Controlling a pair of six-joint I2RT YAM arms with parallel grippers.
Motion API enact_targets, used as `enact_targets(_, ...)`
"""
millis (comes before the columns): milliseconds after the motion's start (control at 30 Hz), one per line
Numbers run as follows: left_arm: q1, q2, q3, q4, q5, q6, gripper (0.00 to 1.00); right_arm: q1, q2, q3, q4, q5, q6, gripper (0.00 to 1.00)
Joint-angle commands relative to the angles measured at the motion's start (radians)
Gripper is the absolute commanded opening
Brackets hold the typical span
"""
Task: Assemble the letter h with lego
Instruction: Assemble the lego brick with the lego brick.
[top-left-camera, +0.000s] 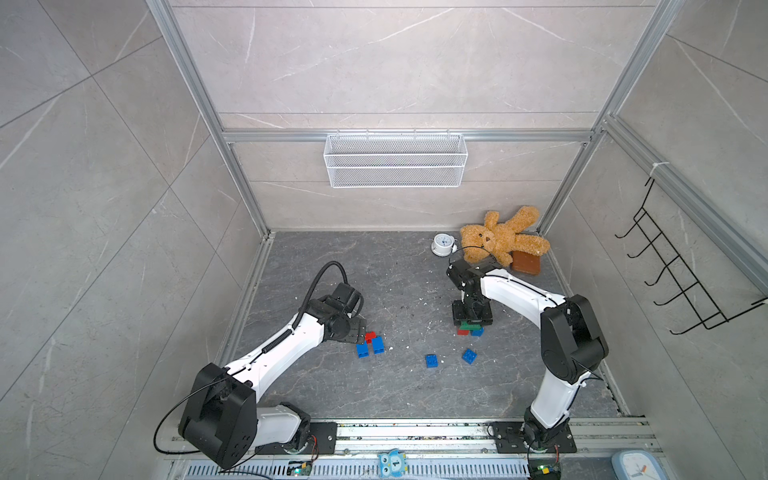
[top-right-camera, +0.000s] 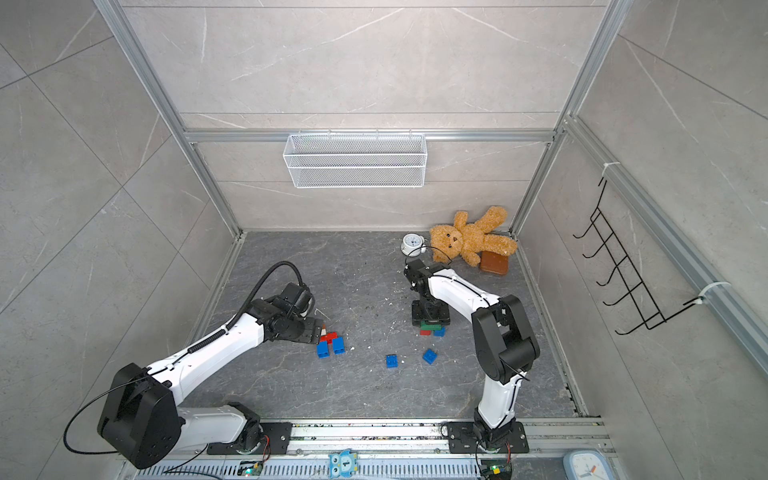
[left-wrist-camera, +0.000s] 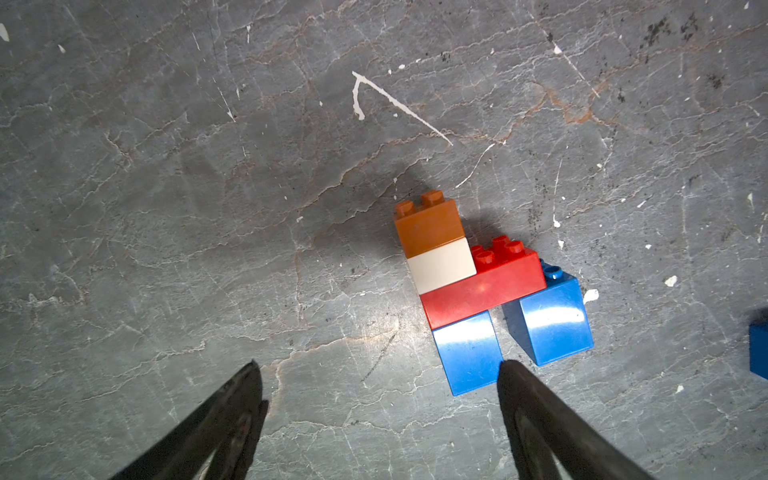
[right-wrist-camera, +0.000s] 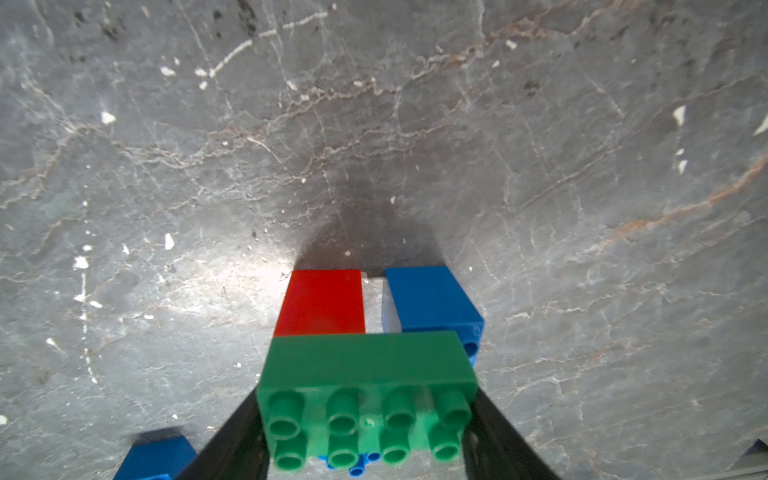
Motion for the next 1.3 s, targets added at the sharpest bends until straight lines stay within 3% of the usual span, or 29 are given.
enact_targets(0, -0.004, -0.002, 0.026, -0.013, -0.007, 0.024, 0.90, 0.003, 0.128, -0.087, 0.127, -0.097, 0.013, 0.00)
enact_targets(333, -0.005, -0.005, 0.027, -0.014, -0.007, 0.023, 0.90, 0.004, 0.144, -0.106, 0.148, -0.102, 0.015, 0.00)
enact_targets(500, -0.003, -0.004, 0.026, -0.015, -0.006, 0.024, 0.90, 0.001, 0.116, -0.099, 0.160, -0.166, 0.015, 0.00)
enact_targets(1267, -0.004, -0.008, 0.027, -0.015, -0.002, 0.024, 0.90, 0.000, 0.089, 0.012, 0.031, -0.114, -0.006, 0.00)
